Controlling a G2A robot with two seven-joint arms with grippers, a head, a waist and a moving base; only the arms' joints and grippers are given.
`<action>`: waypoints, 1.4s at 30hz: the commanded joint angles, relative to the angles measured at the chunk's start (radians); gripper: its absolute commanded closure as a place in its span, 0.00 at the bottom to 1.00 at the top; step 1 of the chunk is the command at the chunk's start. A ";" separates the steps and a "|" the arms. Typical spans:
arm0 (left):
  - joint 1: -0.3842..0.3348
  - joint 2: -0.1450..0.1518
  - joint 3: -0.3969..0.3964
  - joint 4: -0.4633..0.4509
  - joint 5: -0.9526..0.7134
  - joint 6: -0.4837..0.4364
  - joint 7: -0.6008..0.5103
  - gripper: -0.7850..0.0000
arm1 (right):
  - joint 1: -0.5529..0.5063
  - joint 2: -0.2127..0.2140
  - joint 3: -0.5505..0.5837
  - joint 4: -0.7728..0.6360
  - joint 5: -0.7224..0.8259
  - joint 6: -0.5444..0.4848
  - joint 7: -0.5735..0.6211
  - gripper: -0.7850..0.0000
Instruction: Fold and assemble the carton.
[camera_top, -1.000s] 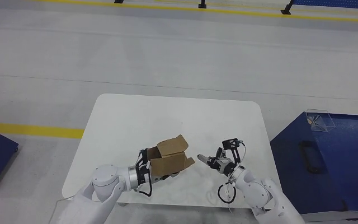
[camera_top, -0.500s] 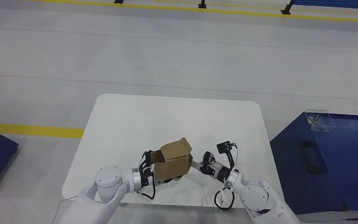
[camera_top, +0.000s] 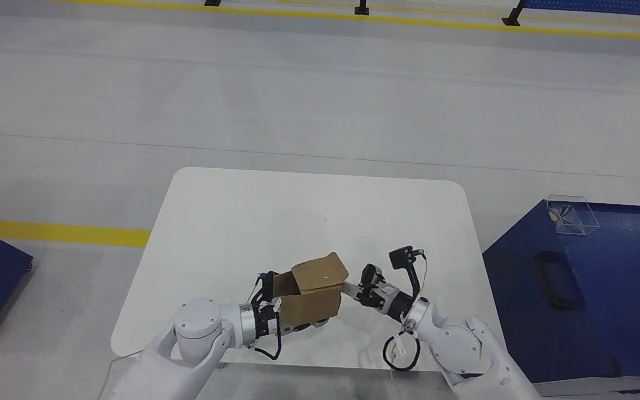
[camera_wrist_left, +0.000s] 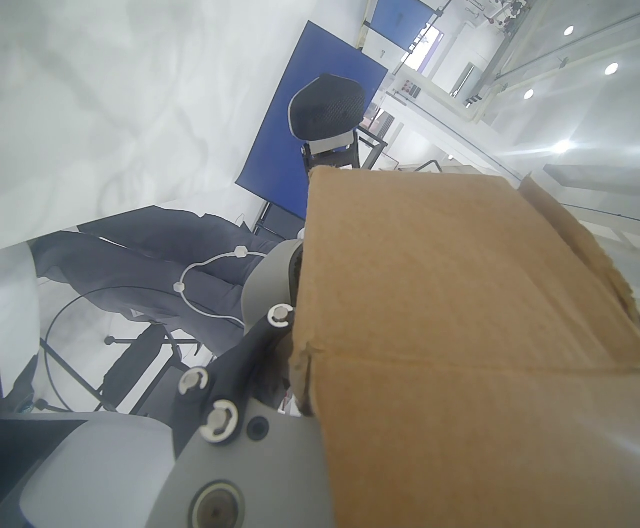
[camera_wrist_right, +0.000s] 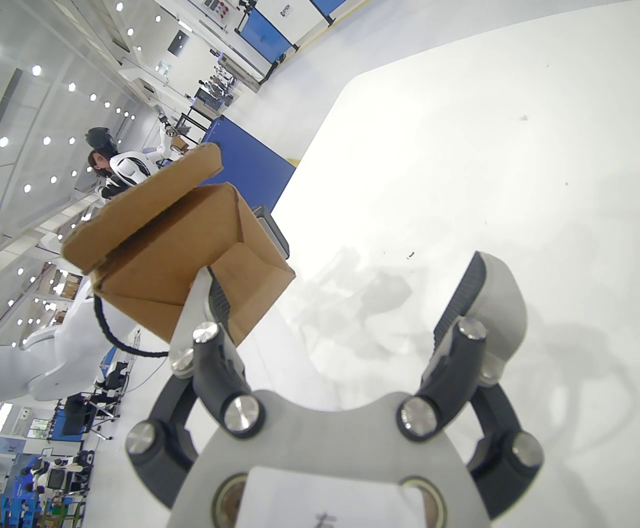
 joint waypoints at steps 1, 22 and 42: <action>-0.001 0.000 0.000 0.001 0.001 0.001 -0.001 1.00 | 0.005 -0.001 -0.006 -0.001 -0.008 0.006 0.002 0.00; -0.009 0.004 -0.013 0.010 -0.011 0.004 -0.036 1.00 | 0.034 -0.012 -0.030 0.015 0.003 0.024 -0.025 0.00; -0.020 0.004 -0.018 0.029 -0.029 -0.005 -0.046 1.00 | 0.027 -0.009 0.008 0.136 0.039 0.071 0.028 0.00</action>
